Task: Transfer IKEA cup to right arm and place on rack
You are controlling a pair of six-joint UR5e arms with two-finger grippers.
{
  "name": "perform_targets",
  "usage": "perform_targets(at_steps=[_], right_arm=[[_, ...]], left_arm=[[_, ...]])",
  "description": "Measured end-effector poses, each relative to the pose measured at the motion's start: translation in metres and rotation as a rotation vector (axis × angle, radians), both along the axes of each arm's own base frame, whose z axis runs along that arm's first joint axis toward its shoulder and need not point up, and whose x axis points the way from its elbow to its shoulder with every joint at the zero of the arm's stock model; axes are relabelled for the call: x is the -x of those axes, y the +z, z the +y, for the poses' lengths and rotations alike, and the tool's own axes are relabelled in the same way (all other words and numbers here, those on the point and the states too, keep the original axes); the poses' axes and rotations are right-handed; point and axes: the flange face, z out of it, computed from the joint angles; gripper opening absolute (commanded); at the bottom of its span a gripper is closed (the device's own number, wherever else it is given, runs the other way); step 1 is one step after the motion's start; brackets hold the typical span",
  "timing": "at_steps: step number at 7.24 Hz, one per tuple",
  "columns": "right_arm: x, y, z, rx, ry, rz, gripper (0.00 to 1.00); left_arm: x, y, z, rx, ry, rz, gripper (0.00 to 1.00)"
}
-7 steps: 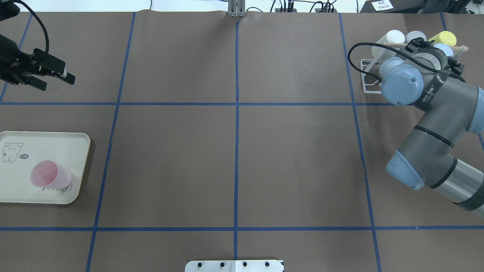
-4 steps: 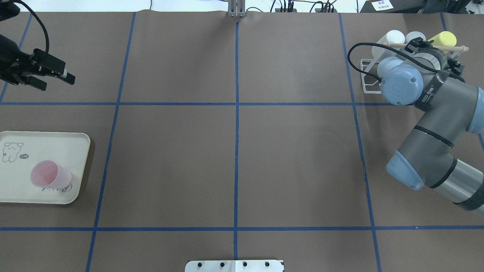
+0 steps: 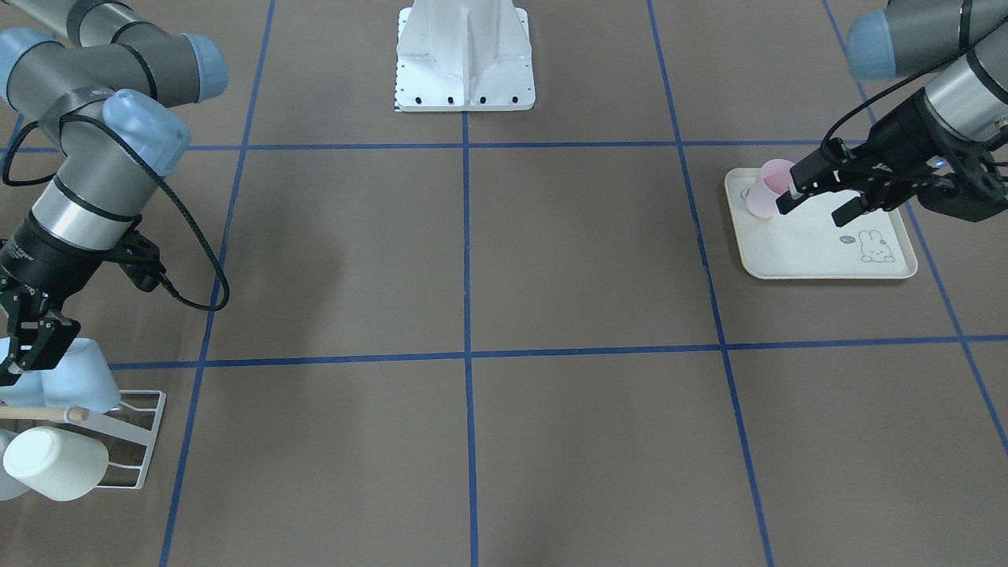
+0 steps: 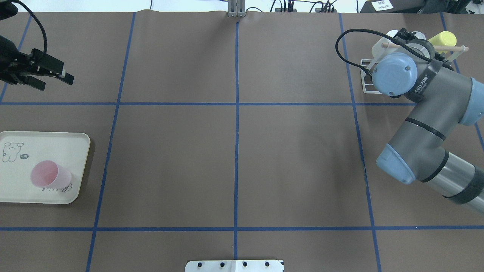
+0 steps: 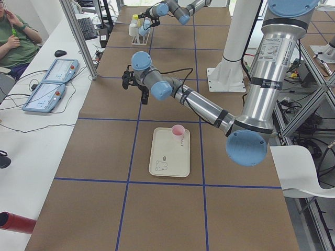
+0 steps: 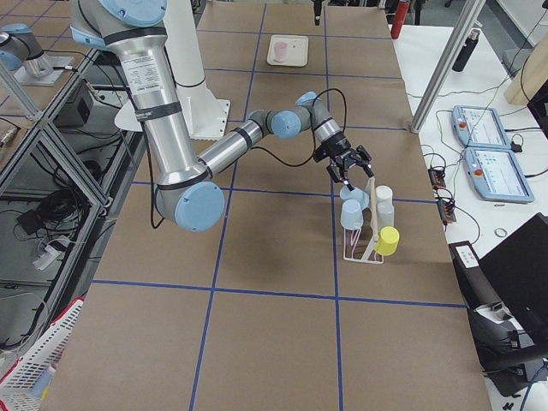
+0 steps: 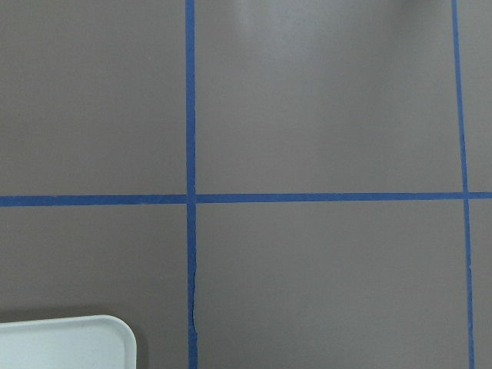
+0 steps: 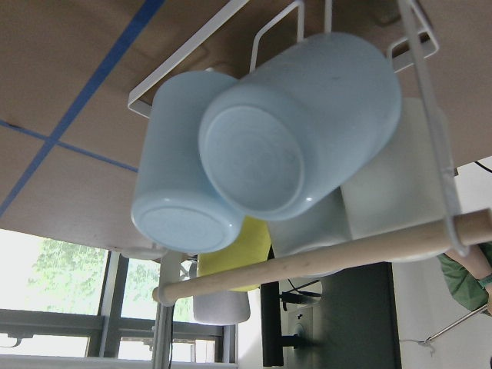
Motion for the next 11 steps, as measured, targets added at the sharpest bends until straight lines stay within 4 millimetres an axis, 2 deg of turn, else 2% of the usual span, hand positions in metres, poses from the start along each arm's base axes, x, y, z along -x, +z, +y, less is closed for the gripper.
perform_targets(at_steps=[2,4,6,8,9,10,11], right_arm=[[0.001,-0.036,0.012,-0.004,0.123,-0.262,0.99],[0.002,-0.072,0.03,0.032,0.317,-0.588,0.99],[0.008,-0.095,0.045,0.087,0.516,-0.881,0.99],[0.029,-0.108,0.061,0.191,0.741,-1.2,1.0],[0.047,-0.116,0.073,0.256,0.857,-1.347,0.99],[0.065,-0.125,0.086,0.318,0.951,-1.453,1.0],[0.08,-0.134,0.096,0.372,1.015,-1.515,1.0]], left_arm=[[0.006,0.015,0.002,-0.063,0.002,-0.047,1.0],[0.019,0.062,0.012,-0.176,0.039,-0.161,1.0],[0.031,0.104,0.03,-0.197,0.048,-0.254,1.0],[0.034,0.114,0.041,-0.186,0.04,-0.27,1.0],[0.033,0.117,0.047,-0.162,0.028,-0.263,1.0],[0.025,0.128,0.061,-0.146,0.031,-0.261,1.0],[0.014,0.148,0.084,-0.152,0.051,-0.267,1.0]])
